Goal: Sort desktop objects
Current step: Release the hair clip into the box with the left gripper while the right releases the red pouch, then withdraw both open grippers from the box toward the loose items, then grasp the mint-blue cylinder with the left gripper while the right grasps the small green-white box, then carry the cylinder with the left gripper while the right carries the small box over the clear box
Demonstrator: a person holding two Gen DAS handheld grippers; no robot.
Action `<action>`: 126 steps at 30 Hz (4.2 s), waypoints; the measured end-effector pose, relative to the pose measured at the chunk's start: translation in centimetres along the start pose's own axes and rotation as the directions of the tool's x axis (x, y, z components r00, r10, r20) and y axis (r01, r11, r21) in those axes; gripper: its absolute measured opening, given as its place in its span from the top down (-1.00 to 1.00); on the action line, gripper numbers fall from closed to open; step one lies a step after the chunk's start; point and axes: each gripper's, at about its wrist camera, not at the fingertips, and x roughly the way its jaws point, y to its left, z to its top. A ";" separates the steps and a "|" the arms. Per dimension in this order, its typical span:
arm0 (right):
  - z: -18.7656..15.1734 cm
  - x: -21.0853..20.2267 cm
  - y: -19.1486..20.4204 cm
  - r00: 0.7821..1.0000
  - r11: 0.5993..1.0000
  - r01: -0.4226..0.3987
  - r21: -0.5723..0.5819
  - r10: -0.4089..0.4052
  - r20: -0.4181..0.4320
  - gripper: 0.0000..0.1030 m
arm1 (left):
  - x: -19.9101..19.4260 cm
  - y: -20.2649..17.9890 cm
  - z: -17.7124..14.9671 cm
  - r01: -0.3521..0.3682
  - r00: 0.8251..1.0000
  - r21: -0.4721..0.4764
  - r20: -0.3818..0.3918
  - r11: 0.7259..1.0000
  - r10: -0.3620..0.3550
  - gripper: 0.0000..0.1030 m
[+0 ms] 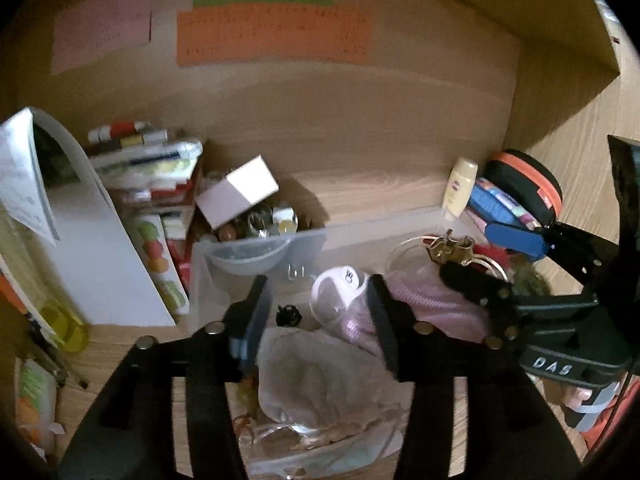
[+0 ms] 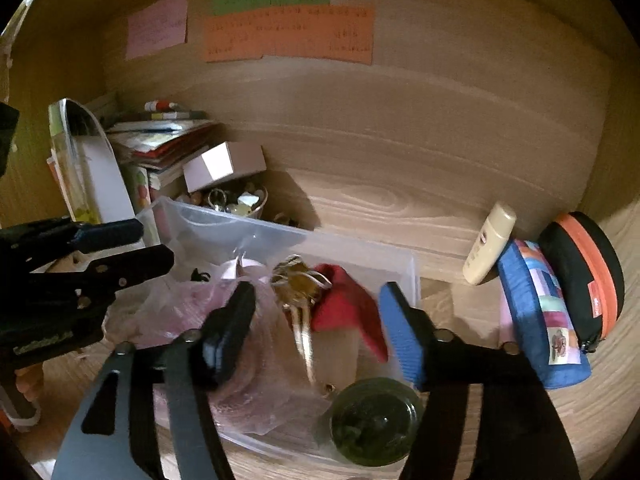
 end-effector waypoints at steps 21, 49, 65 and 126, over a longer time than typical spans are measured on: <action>-0.5 -7.3 -0.5 0.997 0.999 -0.032 0.033 0.029 0.077 -0.77 | -6.7 1.4 0.0 -0.124 0.986 -0.045 0.102 0.991 0.128 -0.85; -10.9 -7.8 -2.5 0.985 1.000 0.020 0.023 -0.016 -0.169 -0.89 | -3.7 0.7 -10.6 -0.007 0.955 -0.074 -0.295 0.997 -0.015 -0.85; -10.8 -4.9 -1.4 0.967 0.989 -0.128 -0.070 0.108 -0.230 -0.30 | 0.4 -3.5 -9.9 -0.080 0.934 -0.070 -0.353 0.994 0.050 -0.85; -2.6 -9.0 0.2 0.975 0.974 -0.220 -0.047 0.219 -0.024 0.71 | -8.3 3.4 -3.2 -0.016 0.999 -0.103 0.028 0.995 0.019 -0.42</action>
